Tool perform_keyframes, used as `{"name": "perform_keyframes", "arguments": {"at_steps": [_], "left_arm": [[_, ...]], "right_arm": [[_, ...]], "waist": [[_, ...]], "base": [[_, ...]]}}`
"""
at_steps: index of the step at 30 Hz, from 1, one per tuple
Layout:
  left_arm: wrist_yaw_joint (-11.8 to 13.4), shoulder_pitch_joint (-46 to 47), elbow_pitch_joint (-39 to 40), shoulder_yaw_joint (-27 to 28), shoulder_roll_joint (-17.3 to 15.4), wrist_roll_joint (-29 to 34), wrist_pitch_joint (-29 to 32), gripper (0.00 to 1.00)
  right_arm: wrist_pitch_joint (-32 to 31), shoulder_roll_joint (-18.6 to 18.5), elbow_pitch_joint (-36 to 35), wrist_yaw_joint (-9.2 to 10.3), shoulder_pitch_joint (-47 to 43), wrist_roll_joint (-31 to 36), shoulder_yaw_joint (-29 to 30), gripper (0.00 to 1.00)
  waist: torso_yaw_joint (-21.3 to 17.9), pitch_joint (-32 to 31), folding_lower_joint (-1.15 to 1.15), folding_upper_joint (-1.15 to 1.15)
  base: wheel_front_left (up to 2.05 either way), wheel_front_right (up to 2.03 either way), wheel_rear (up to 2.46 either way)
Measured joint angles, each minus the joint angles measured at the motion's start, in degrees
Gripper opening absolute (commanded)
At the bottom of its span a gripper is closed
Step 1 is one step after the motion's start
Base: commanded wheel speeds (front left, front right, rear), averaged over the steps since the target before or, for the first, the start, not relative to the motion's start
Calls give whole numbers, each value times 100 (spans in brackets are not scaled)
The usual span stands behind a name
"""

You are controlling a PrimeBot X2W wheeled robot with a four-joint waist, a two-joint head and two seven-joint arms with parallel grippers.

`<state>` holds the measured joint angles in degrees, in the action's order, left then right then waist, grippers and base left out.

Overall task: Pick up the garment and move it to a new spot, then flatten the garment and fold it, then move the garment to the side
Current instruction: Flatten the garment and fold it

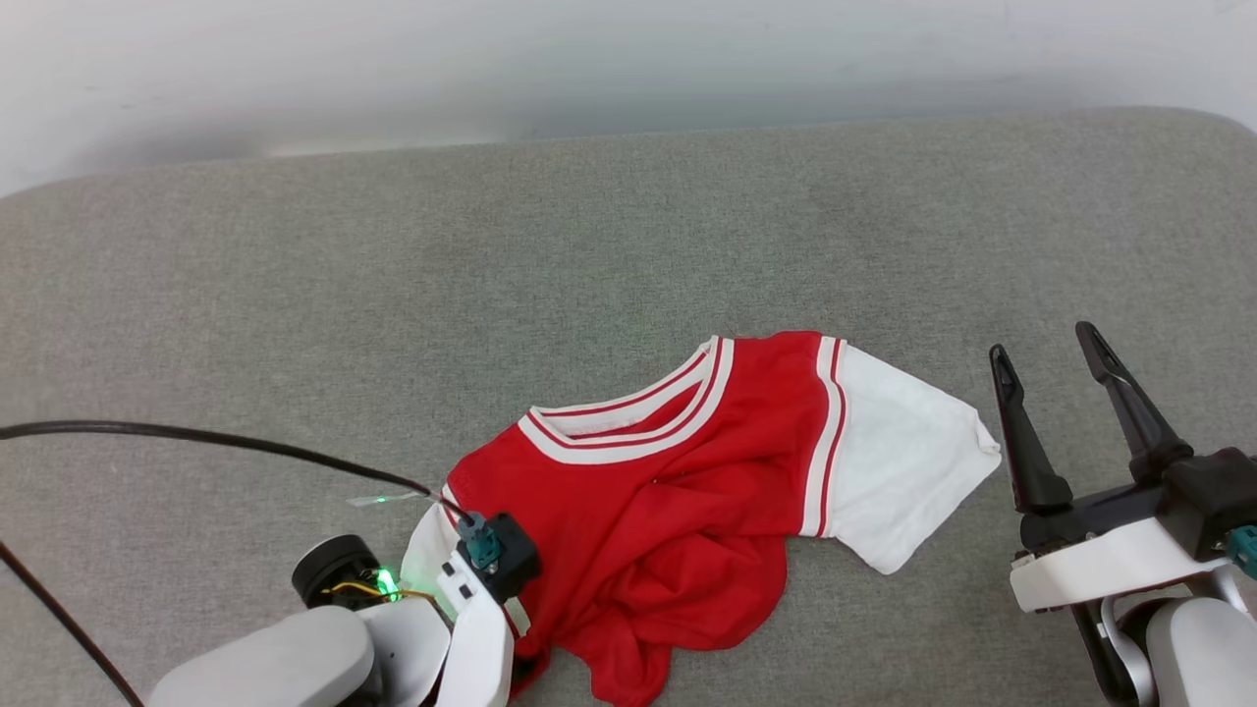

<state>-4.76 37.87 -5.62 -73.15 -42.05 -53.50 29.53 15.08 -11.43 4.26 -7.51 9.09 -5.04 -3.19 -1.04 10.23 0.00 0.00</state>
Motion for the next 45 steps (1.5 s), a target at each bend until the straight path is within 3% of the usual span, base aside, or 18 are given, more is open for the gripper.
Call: {"name": "perform_keyframes", "arguments": {"at_steps": [4,12,19,31,42,43,44,45], "left_arm": [[-26,119,105,160,-34,0,-147,100],[48,1086,664,791,-539,-78,125,100],[19,1962,327,1109,-601,-103,573,100],[-231,2505,-441,506,-208,-326,1759,100],[-263,2357,-560,105,-78,-330,2056,100],[-263,2352,-550,105,-82,-296,2048,42],[-263,2353,-542,100,-80,-229,2003,0],[-263,2354,-547,88,-82,-198,1931,0]], "right_arm": [[0,7,25,-1,-7,8,3,100],[1,57,-25,-1,-81,20,40,100],[1,110,-154,-1,83,116,-41,100],[0,147,-300,-1,432,220,-70,100],[0,232,-282,-1,726,261,-145,100],[1,232,-278,-1,734,268,-142,100],[1,232,-270,-1,734,271,-142,100],[0,232,-256,-1,734,275,-142,100]], "waist": [[4,-62,0,0],[-10,-87,0,0],[-146,150,0,0],[-464,773,0,0],[-718,1224,0,0],[-720,1233,0,0],[-714,1233,0,0],[-709,1224,0,0]], "base": [[0,0,0],[0,0,0],[0,0,0],[0,0,0],[0,0,0],[0,0,0],[0,0,0],[0,0,0]]}}
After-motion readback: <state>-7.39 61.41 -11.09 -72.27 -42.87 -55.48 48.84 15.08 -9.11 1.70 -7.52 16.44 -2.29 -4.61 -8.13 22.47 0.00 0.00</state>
